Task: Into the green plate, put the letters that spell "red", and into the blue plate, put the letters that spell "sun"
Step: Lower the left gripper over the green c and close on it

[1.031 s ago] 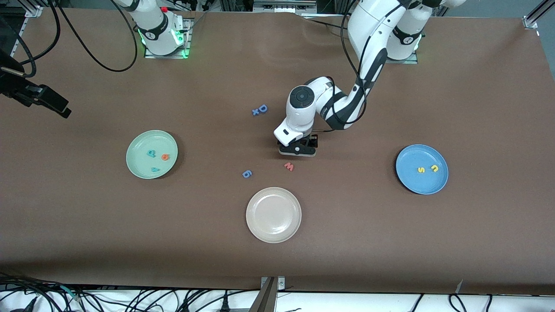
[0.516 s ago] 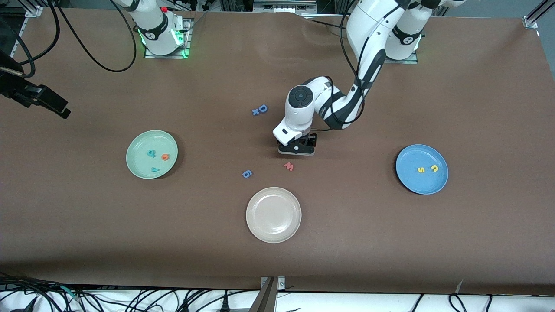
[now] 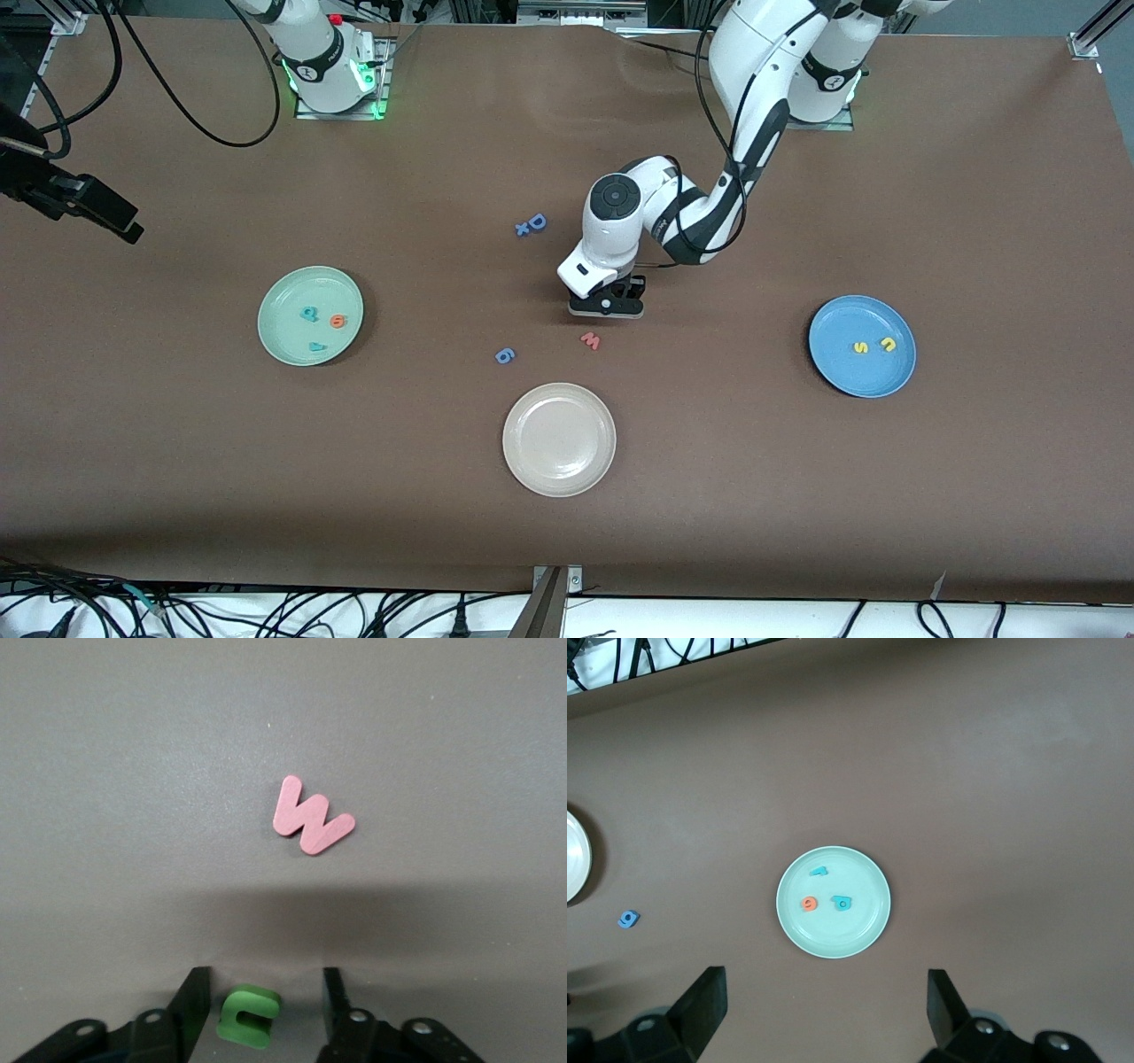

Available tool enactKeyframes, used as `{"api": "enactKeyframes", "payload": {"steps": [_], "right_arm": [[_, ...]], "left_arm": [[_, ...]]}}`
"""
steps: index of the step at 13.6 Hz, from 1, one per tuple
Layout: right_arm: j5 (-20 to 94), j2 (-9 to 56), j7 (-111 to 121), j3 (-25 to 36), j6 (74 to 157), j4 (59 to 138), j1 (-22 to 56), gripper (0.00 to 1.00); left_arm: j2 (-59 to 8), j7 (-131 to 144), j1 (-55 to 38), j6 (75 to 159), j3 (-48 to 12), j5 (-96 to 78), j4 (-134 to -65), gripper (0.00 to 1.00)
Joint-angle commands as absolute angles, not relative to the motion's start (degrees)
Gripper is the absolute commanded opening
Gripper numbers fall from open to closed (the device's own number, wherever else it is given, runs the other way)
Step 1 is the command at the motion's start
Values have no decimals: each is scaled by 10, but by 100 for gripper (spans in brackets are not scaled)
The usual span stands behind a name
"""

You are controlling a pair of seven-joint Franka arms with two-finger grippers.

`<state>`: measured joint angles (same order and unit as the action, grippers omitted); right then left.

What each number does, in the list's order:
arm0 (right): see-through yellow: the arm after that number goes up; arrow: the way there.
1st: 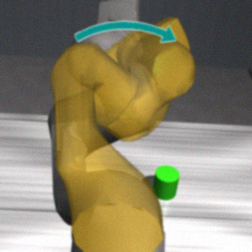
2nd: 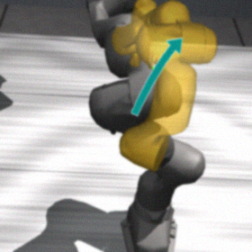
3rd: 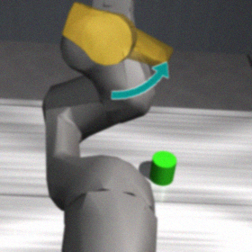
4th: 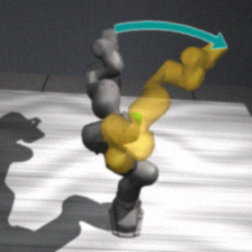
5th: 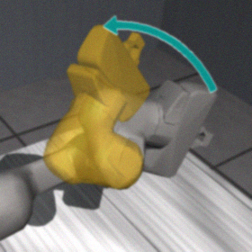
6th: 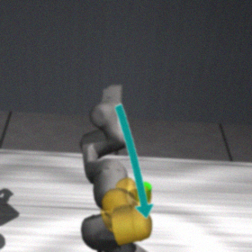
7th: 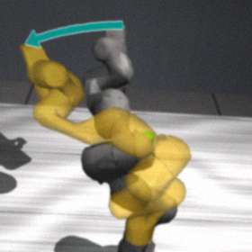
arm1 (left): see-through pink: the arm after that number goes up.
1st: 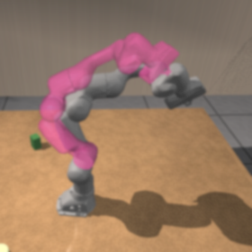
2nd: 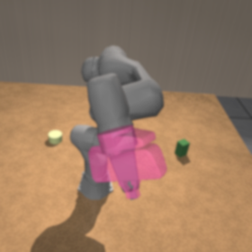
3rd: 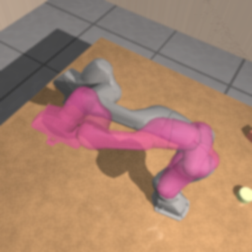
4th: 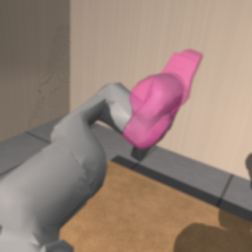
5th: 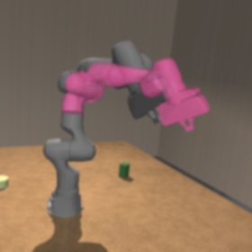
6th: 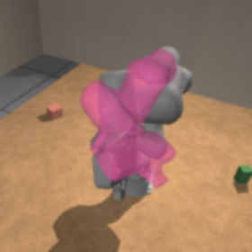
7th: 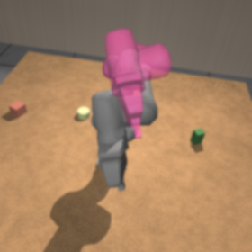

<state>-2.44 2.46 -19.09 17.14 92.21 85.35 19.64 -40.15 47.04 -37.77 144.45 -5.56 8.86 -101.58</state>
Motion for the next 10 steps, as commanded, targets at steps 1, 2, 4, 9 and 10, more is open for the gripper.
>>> {"api": "enactKeyframes", "payload": {"steps": [1,2,4,9,10], "right_arm": [[-22,21,-197,171,925,851,196,100],[-22,21,-197,170,927,851,196,99],[-22,21,-197,170,930,851,196,99],[-21,20,-197,170,930,850,196,99],[-22,20,-197,169,930,851,196,99]], "left_arm": [[-404,474,-374,1443,-60,81,-1016,57],[-404,474,-374,1442,-60,81,-1016,57],[-404,473,-374,1441,-60,76,-1019,57],[-404,463,-374,1441,-60,61,-1029,57],[-403,463,-374,1441,-60,61,-1029,57]]}}
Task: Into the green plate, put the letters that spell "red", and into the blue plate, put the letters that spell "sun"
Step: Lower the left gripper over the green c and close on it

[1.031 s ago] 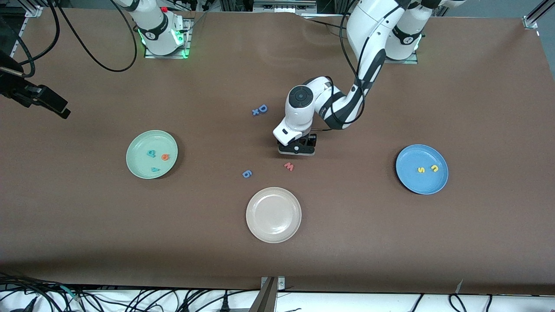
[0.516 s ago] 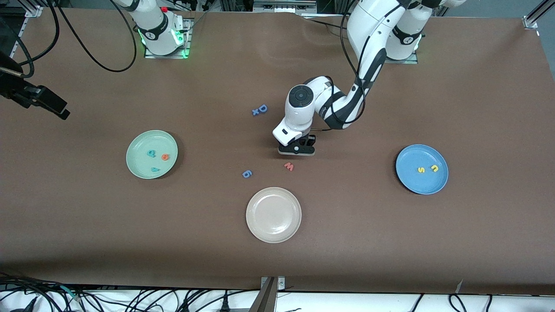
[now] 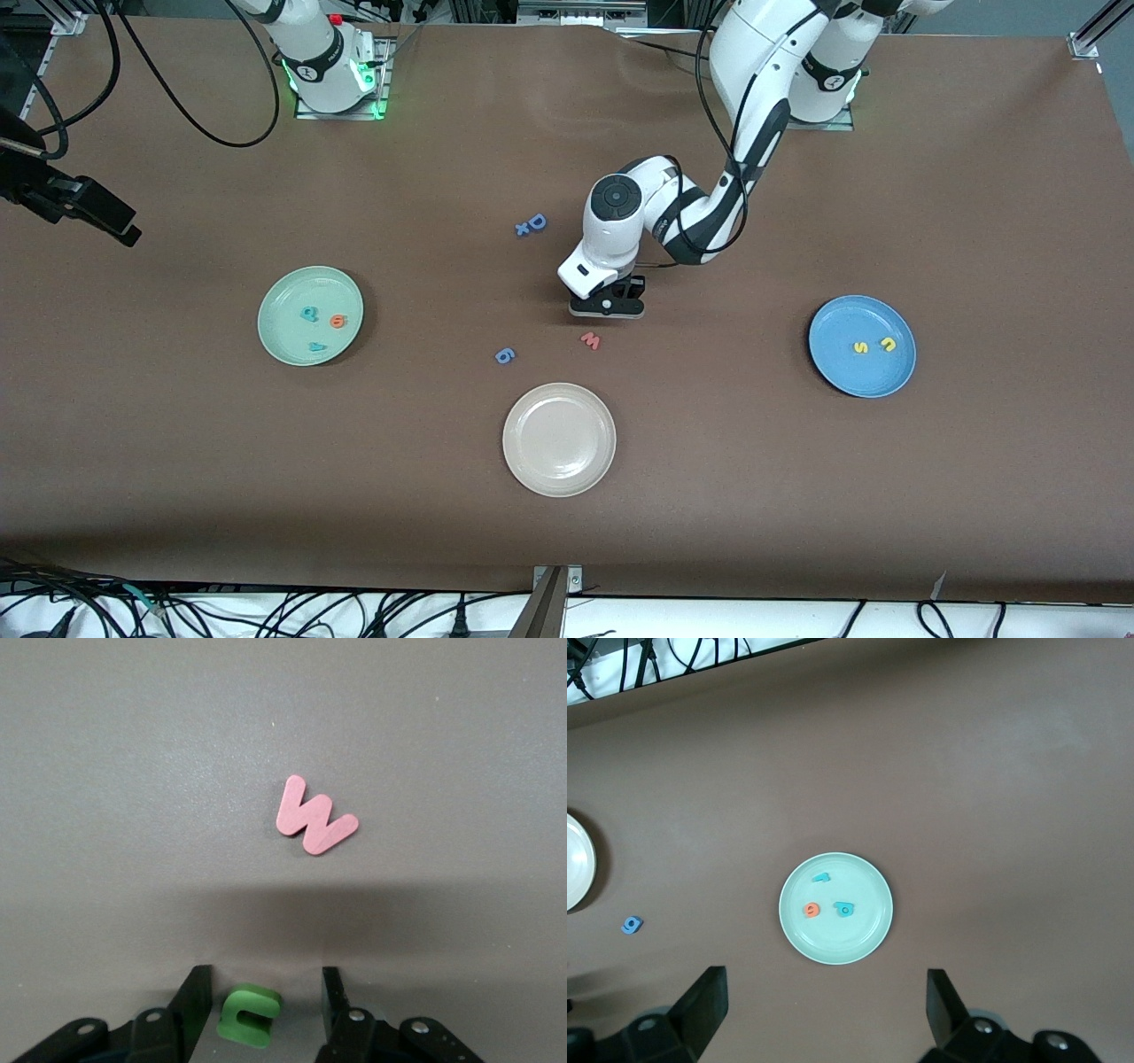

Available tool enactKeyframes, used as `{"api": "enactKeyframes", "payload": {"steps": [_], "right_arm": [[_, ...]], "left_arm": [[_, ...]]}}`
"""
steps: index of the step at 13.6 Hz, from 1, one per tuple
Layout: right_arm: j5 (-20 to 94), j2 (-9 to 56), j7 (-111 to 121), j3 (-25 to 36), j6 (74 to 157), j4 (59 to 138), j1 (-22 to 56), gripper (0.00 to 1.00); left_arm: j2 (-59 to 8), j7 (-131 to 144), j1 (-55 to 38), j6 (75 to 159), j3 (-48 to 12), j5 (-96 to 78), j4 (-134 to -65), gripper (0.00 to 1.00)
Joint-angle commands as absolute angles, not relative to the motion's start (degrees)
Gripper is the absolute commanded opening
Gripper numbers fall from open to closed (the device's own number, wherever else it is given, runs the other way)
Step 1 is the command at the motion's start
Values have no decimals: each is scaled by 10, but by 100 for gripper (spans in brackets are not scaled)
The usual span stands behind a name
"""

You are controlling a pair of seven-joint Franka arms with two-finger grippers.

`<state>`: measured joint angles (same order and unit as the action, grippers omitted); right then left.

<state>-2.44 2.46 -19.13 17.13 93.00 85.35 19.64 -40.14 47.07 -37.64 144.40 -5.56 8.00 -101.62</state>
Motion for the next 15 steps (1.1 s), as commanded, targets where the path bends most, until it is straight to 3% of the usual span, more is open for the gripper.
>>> {"api": "enactKeyframes", "payload": {"steps": [1,15], "right_arm": [[-22,20,-197,169,930,851,196,99],[-22,20,-192,169,931,852,196,99]], "left_arm": [[-403,463,-373,1439,-60,61,-1029,57],[-390,411,-359,1421,-64,27,-1042,51]]}}
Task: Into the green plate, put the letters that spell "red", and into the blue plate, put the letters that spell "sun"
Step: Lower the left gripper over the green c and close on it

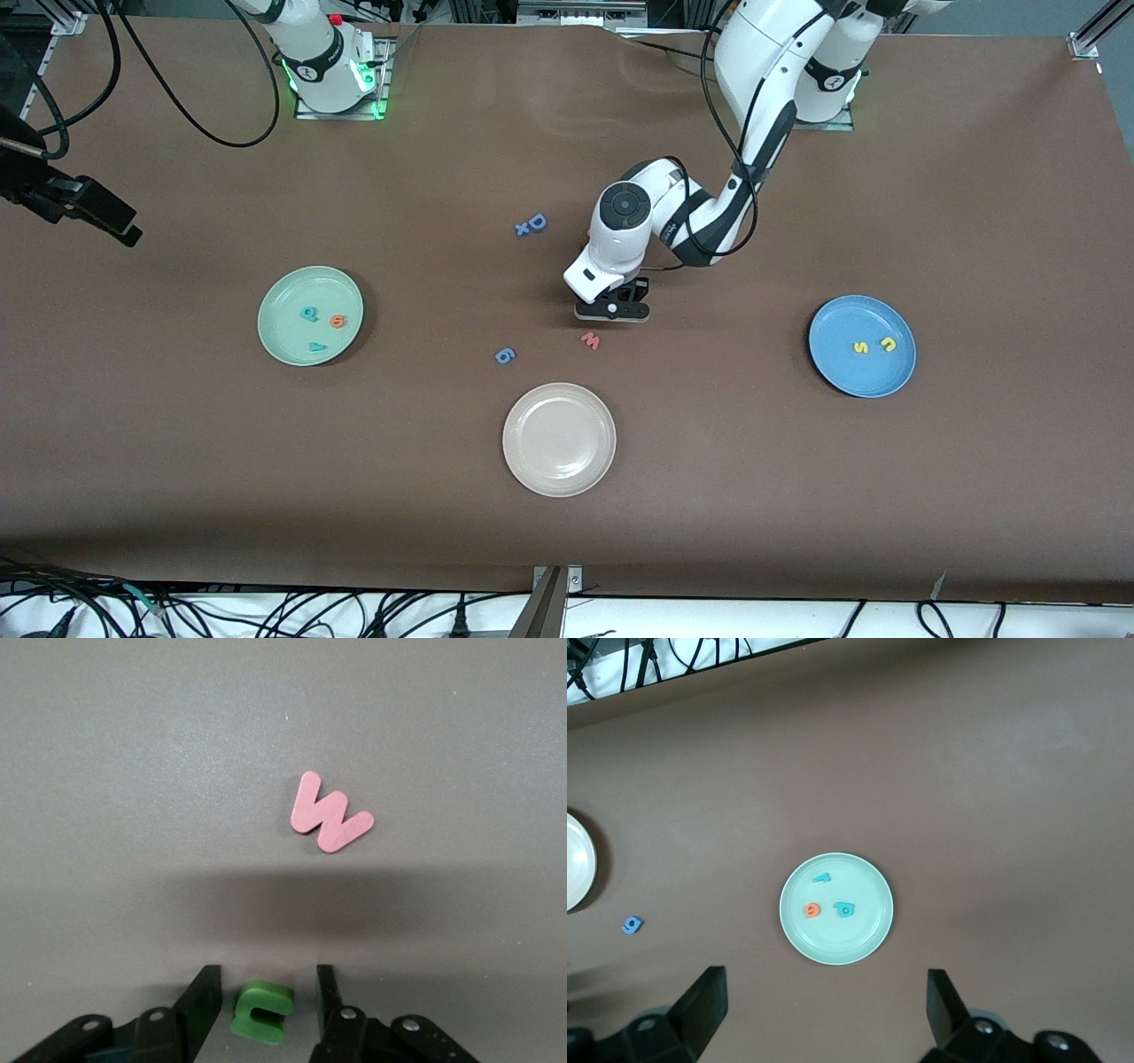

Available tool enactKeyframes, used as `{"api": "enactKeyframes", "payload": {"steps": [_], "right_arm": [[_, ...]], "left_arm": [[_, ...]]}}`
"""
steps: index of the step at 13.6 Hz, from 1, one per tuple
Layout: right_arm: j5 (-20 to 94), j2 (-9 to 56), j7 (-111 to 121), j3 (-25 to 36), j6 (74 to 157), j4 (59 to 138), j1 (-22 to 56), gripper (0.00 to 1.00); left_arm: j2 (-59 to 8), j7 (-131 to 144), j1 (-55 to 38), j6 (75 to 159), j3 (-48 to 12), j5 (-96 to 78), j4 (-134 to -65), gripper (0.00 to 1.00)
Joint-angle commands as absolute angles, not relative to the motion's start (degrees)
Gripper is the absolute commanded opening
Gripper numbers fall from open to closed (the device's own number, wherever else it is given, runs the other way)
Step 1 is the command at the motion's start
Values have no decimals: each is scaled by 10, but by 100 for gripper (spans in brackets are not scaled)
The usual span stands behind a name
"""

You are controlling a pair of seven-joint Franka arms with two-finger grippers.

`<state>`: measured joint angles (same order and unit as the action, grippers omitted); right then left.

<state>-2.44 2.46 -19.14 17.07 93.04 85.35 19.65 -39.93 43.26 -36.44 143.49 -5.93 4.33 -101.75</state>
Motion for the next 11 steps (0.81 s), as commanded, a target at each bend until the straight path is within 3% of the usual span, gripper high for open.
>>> {"api": "enactKeyframes", "payload": {"steps": [1,5,7,11], "right_arm": [[-22,20,-192,169,931,853,196,99],[-21,20,-192,169,931,852,196,100],[-20,19,-192,170,933,852,196,100],[-20,19,-192,170,931,852,196,100]], "left_arm": [[-390,411,-359,1421,-64,27,-1042,51],[-390,404,-359,1420,-64,27,-1045,49],[-391,404,-359,1420,-64,27,-1046,31],[-391,404,-359,1420,-64,27,-1047,27]]}}
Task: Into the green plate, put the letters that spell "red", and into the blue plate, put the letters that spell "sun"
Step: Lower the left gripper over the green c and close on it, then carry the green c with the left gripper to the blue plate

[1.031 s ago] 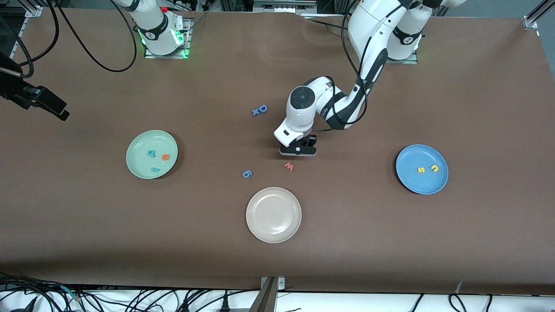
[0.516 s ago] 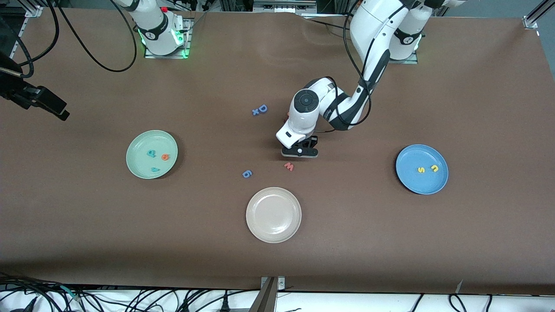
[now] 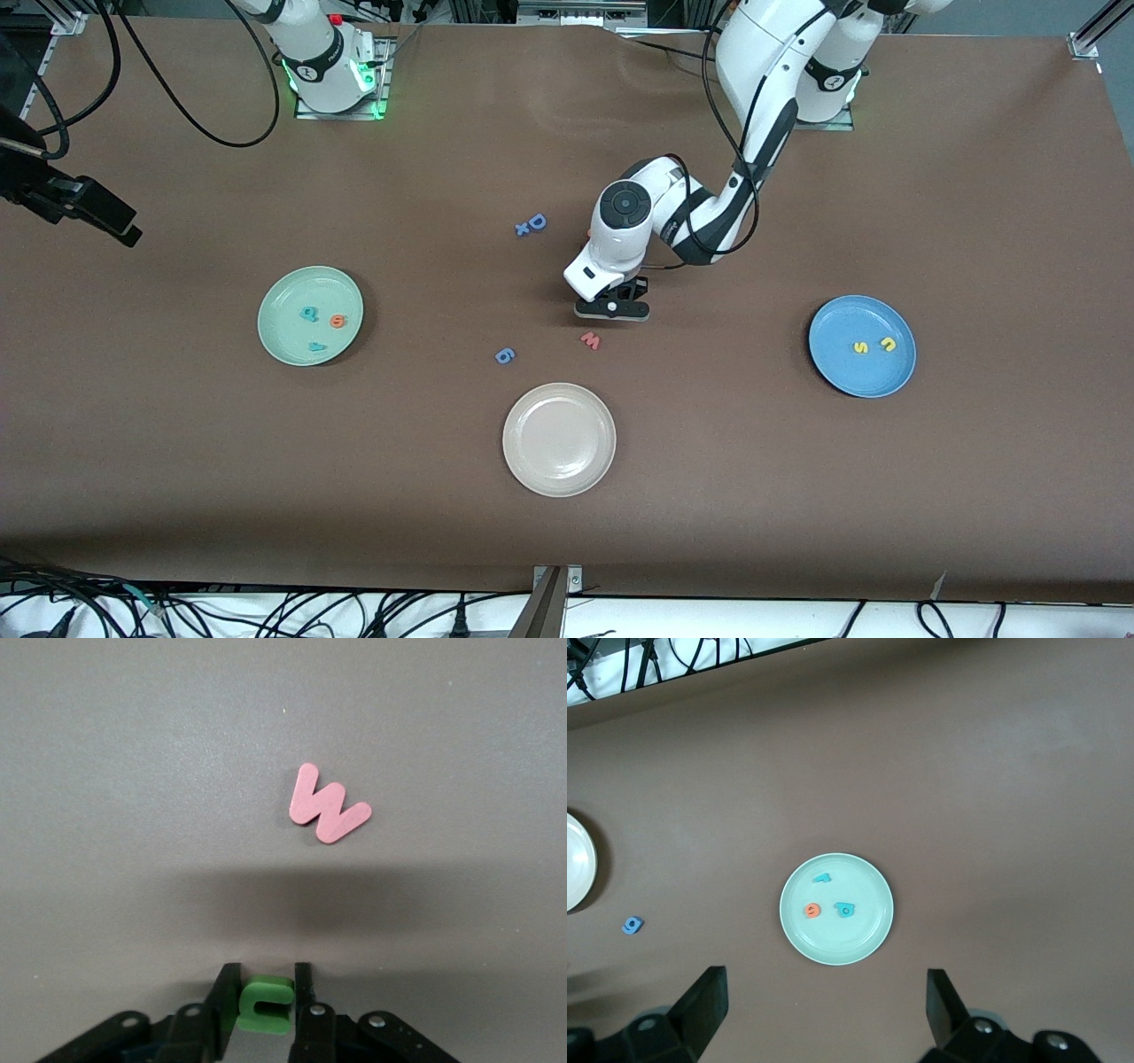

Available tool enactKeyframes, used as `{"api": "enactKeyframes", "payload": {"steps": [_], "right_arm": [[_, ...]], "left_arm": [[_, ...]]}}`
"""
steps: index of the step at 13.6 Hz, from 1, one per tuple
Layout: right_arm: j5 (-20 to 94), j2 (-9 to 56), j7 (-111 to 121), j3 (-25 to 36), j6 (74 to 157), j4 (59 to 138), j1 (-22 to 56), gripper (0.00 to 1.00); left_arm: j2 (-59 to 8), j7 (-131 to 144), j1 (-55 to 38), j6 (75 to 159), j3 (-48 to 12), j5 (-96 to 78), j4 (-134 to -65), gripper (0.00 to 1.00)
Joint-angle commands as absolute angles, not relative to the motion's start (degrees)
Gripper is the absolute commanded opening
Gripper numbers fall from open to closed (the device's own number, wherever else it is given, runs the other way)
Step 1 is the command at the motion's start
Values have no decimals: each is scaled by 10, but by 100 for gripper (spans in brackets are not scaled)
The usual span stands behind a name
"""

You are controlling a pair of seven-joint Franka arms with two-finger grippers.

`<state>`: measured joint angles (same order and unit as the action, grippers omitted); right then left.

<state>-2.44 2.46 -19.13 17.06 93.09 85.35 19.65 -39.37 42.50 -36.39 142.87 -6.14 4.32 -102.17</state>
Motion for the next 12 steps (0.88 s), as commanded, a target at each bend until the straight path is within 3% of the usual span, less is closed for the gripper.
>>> {"api": "enactKeyframes", "payload": {"steps": [1,5,12], "right_arm": [[-20,19,-192,170,931,852,196,99],[-20,18,-192,170,930,853,196,100],[-20,18,-191,171,931,853,196,99]], "left_arm": [[-391,404,-359,1420,-64,27,-1046,23],[-388,405,-354,1415,-64,26,-1041,22],[-329,292,-284,1221,-63,-33,-962,20]]}}
